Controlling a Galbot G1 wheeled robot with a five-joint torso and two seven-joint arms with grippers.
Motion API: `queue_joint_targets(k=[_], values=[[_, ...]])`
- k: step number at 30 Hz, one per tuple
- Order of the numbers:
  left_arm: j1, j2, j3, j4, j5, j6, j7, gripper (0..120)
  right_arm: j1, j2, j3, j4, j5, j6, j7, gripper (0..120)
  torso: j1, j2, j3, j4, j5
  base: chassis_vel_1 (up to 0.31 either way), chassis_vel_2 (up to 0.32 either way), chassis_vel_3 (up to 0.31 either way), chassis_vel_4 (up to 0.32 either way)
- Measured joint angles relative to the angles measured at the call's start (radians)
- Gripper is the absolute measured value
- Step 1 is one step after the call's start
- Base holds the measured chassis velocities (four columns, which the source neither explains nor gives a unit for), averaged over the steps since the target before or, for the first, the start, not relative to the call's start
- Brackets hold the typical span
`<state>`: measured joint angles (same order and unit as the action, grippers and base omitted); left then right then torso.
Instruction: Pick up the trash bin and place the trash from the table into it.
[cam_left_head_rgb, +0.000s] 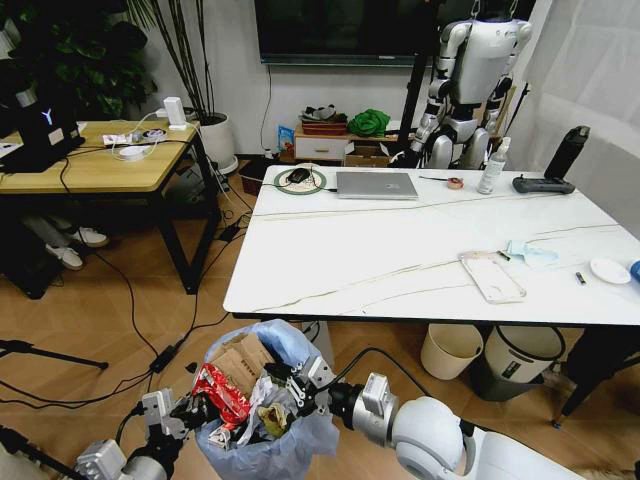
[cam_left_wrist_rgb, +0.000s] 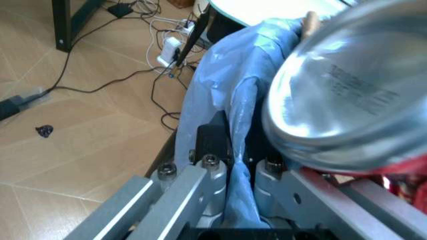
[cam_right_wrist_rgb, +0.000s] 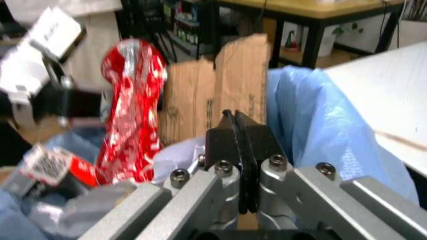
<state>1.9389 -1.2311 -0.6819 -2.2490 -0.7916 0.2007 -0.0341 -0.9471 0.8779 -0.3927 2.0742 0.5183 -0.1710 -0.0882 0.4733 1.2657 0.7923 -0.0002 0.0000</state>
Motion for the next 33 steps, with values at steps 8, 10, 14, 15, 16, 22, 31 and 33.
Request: queue_joint_targets(k=[8,10,14,15,16,22,31,33], values=[[-0.005,0.004,0.000,0.011,-0.006,0.000,0.000,0,0.001,0.017,0.098,0.083,0.095,0.036,0.009,25,0.000,0.000,0.000,0.0002,-0.0001,0.000,0.000,0.000,0.000],[-0.006,0.005,0.000,0.011,-0.007,0.000,0.000,0,-0.003,0.017,0.108,0.085,0.098,0.035,0.013,26,0.000,0.000,0.000,0.0002,0.0000,0.000,0.000,0.000,0.000],[-0.008,0.016,0.005,0.021,-0.007,0.000,0.000,0,-0.098,0.013,0.289,0.080,0.133,0.037,0.102,46,0.000,0.000,0.000,0.0001,0.0000,0.000,0.000,0.000,0.000],[-0.008,0.016,0.005,0.021,-0.007,0.000,0.000,0,-0.098,0.013,0.289,0.080,0.133,0.037,0.102,46,0.000,0.000,0.000,0.0001,0.0000,0.000,0.000,0.000,0.000],[-0.006,0.020,0.009,0.025,-0.002,0.001,-0.001,0,-0.136,0.016,0.348,0.071,0.144,0.042,0.125,51,0.000,0.000,0.000,0.0001,0.0000,0.000,0.000,0.000,0.000],[0.003,0.053,0.007,0.052,0.030,0.010,-0.017,0,-0.320,0.067,0.571,0.021,0.143,0.097,0.144,72,0.000,0.000,0.000,-0.0003,0.0001,0.000,0.000,0.000,0.000],[0.030,0.097,-0.007,0.050,0.058,0.017,-0.027,0,-0.553,0.353,0.877,-0.118,0.019,0.350,-0.115,100,0.000,0.000,0.000,-0.0001,0.0001,0.000,0.000,0.000,0.000],[0.032,0.098,-0.006,0.044,0.059,0.017,-0.024,0,-0.572,0.390,0.910,-0.137,-0.005,0.368,-0.131,100,0.000,0.000,0.000,-0.0001,0.0003,0.000,0.000,0.000,0.000]])
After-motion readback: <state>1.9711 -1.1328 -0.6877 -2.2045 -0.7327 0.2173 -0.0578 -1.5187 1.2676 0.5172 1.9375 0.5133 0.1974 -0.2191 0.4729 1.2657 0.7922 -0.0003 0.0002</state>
